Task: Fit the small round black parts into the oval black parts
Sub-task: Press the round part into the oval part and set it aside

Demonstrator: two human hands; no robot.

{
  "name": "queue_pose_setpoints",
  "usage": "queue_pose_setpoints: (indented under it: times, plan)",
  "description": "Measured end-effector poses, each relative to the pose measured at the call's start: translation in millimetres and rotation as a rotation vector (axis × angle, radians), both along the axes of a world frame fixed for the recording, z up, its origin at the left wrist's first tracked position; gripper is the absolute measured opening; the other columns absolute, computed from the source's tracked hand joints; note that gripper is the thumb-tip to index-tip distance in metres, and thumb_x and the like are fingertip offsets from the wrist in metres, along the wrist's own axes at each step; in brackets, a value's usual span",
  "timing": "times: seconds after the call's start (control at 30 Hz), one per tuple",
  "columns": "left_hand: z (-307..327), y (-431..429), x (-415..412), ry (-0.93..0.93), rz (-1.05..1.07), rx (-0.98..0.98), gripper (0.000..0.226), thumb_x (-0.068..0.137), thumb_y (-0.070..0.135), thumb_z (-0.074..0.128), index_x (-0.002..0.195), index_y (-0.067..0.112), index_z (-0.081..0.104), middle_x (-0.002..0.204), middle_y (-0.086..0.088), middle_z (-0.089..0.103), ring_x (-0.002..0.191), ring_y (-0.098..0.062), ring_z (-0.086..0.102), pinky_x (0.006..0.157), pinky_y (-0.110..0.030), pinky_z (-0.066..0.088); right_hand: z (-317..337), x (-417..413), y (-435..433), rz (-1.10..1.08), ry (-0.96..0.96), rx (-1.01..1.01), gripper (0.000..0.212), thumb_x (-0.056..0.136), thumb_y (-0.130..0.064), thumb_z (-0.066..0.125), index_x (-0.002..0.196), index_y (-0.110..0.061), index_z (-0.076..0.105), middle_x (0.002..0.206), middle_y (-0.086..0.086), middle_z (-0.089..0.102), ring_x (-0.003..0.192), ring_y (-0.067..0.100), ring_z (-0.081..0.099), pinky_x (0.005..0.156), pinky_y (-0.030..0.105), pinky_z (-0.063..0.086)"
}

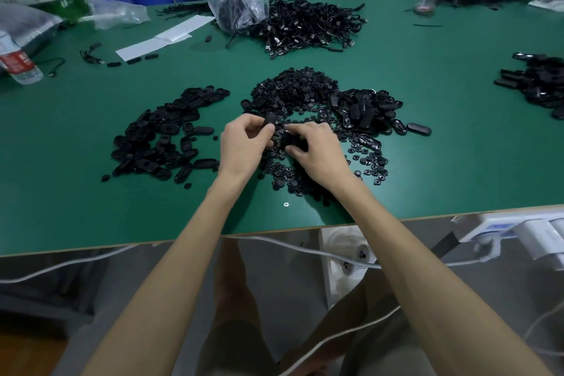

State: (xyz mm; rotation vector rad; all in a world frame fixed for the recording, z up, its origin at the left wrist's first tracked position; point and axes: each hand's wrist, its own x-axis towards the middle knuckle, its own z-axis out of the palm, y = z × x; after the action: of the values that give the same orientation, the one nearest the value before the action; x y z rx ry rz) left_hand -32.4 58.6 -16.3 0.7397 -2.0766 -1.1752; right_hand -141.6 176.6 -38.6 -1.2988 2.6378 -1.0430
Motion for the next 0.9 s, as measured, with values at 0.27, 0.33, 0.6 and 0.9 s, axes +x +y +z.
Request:
queue_pose_setpoints:
  times: [0.27,0.33,0.6,0.9]
  plan:
    - [-18.6,-4.7,2.3,0.030,0.070,-0.066,0.008,0.098,0.024,0.071,0.097,0.017,0.068,0.084,-0.002,0.073,0.083,-0.022,0.073,0.082,-0.036,0.058,-4.7,-1.4,-2.3,-0.009,-0.015,-0.053,0.027,0.096,-0.035,0.071,0.122,-0.026,0.073,0.120,0.000,0.057,0.118,0.022,0.040,0.107,0.038,0.038]
    - [-20.3,-4.7,1.0,0.028,0.052,-0.080,0.008,0.098,0.025,0.072,0.097,0.017,0.068,0.086,-0.003,0.074,0.084,-0.023,0.072,0.082,-0.035,0.058,-5.4,-1.0,-2.0,-0.016,-0.020,-0.076,0.023,0.095,-0.037,0.072,0.114,-0.024,0.074,0.113,-0.002,0.056,0.115,0.021,0.040,0.104,0.037,0.037]
    - [-22.5,-5.2,4.1,0.041,0.060,-0.107,0.008,0.099,0.026,0.070,0.099,0.019,0.066,0.095,-0.007,0.072,0.088,-0.021,0.069,0.081,-0.026,0.054,12.7,2.0,6.9,-0.194,-0.211,-0.491,0.017,0.101,-0.036,0.064,0.103,-0.023,0.076,0.097,-0.009,0.071,0.098,0.013,0.063,0.095,0.042,0.049]
    - [-22.5,-3.9,4.6,0.021,0.047,-0.175,0.007,0.100,0.025,0.069,0.097,0.021,0.064,0.098,-0.004,0.068,0.083,-0.006,0.061,0.072,-0.005,0.043,39.0,-30.9,14.1,-0.413,-0.746,-0.694,0.014,0.099,-0.019,0.063,0.102,-0.009,0.073,0.087,0.000,0.075,0.076,0.010,0.063,0.076,0.028,0.051]
